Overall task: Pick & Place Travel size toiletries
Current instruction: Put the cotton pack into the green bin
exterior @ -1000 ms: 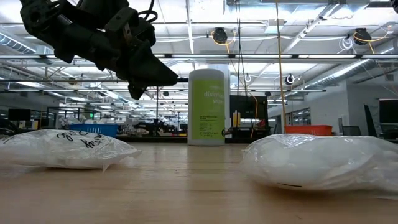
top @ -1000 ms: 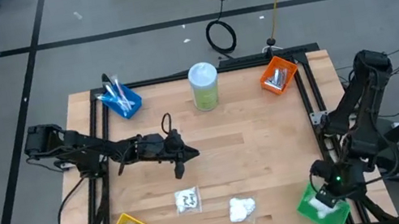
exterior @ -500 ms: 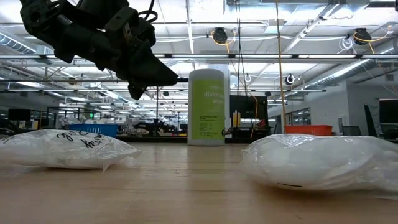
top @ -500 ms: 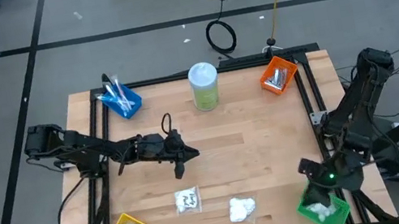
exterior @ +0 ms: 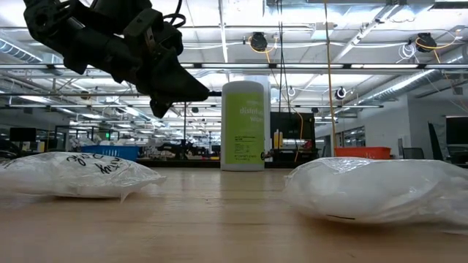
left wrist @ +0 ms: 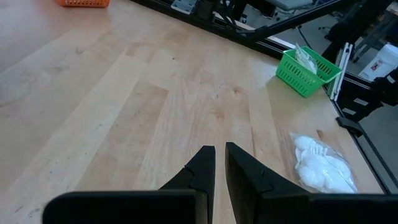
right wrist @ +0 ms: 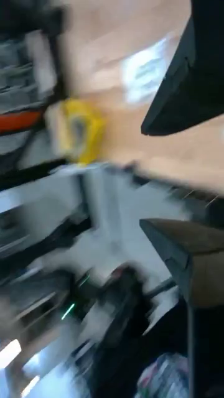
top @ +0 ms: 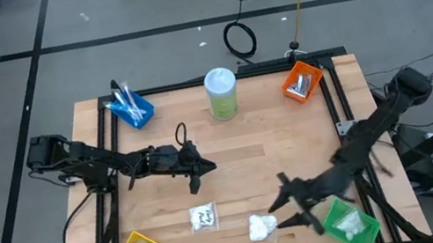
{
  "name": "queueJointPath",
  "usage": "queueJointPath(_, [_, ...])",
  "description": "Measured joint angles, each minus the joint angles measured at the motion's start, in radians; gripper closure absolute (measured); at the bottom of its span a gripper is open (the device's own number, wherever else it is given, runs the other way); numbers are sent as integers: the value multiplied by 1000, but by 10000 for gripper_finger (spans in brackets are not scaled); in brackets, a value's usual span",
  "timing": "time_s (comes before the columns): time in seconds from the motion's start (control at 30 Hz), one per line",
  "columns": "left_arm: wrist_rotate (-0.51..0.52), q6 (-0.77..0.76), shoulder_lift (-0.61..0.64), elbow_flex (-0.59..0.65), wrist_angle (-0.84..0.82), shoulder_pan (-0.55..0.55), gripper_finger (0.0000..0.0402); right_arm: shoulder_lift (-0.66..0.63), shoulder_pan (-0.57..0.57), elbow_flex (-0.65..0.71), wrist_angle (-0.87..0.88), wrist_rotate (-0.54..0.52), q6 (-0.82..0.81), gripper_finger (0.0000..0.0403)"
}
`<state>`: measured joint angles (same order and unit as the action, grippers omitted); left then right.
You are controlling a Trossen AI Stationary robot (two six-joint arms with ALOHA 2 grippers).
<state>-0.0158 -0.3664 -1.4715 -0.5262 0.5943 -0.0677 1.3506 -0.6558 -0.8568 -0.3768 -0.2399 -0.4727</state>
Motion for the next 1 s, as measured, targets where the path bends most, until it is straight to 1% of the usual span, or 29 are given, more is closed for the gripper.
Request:
queueJointPath(0.1, [0,-1,0,0,-2,0,366,93,46,-131,339,10,-32,150])
queueJointPath(0.13, [0,-1,0,0,-3,0,366,133,57,-189,460,15,-34,144])
queueJointPath(0.2, [0,-1,0,0,-5,0,366,220,73,-300,643,54,-23,138])
queueJointPath(0.3, [0,-1,0,0,-10,0,366,350,81,-438,820,91,21,139])
queueJointPath(0.37, [0,-1,0,0,-11,0,366,417,83,-487,886,114,56,145])
queueJointPath(0.43, [0,-1,0,0,-12,0,366,467,83,-502,906,116,72,151])
queueJointPath(0.5, [0,-1,0,0,-16,0,366,501,85,-502,905,142,74,156])
queueJointPath(0.67, [0,1,0,0,-28,0,366,567,87,-504,870,168,68,160])
queueJointPath(0.87, [0,1,0,0,-32,0,366,583,87,-496,848,192,63,167])
queueJointPath(1.0, [0,1,0,0,-31,0,366,584,87,-465,838,195,33,195])
